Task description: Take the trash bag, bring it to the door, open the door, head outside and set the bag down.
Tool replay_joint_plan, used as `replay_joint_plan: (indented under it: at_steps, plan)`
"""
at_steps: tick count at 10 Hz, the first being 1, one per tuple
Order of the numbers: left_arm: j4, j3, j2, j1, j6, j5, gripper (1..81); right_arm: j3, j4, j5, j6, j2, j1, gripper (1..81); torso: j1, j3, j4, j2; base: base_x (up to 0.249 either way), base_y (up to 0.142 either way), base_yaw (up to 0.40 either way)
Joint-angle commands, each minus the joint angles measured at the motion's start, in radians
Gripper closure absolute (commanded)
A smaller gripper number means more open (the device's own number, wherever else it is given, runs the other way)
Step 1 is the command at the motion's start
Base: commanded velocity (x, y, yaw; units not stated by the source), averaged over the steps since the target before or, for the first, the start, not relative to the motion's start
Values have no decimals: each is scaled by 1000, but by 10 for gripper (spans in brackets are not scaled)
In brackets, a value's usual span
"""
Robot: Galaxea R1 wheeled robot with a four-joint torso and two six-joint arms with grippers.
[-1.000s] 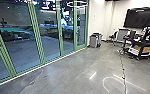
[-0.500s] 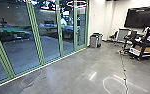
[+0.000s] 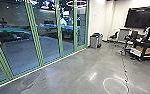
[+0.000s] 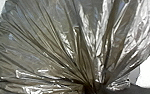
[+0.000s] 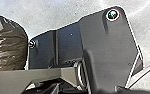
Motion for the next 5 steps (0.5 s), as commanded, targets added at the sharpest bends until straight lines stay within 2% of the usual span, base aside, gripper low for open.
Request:
replay_joint_plan:
  at_steps: [1,5]
  plan:
    - [-1,0,-15,-60,4,78,811,7,-2,-55,-3,-13,41,10,0,0,0,0,116,0,0]
    - [1,0,-15,-60,4,78,811,7,-2,-55,-3,-13,40,10,0,0,0,0,116,0,0]
